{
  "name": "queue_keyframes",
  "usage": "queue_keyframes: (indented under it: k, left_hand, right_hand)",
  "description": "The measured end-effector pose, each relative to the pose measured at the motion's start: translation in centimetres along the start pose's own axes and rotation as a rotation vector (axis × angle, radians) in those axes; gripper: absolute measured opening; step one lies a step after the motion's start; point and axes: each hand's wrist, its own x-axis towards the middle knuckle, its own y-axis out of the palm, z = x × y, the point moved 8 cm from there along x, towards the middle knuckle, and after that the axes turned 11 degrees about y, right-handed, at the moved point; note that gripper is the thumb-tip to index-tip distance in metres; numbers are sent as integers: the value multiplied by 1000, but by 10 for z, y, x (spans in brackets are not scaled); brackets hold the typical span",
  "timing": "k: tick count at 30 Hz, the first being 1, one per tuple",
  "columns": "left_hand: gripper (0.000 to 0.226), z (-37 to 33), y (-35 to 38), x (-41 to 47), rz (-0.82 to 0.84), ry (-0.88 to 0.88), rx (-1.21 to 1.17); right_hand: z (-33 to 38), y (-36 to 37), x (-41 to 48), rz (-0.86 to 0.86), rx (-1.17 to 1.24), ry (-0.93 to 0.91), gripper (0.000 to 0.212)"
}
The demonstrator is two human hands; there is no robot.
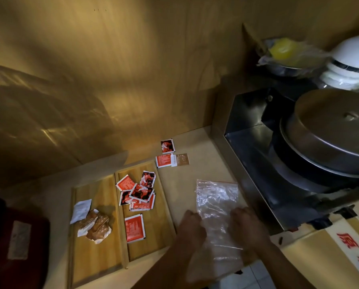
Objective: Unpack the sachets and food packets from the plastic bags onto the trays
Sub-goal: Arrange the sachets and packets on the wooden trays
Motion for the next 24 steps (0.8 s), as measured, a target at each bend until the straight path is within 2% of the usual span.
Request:
queue_keyframes:
  k: [3,7,14,24]
  left_hand:
    - [31,-2,0,-2,22,3,-14]
    - [29,-5,-8,-5,42,95,60]
    - [27,2,-34,0,45,69,120]
    - [32,-11,-135,43,-198,124,126]
  right_hand:
    - [6,-8,-3,-28,-103,-37,23]
    - [17,-19,-3,-109,-209,-56,27]
    - [44,-50,1,-212,-287,-48,31]
    - [119,-83,48,-42,-119,-217,21]
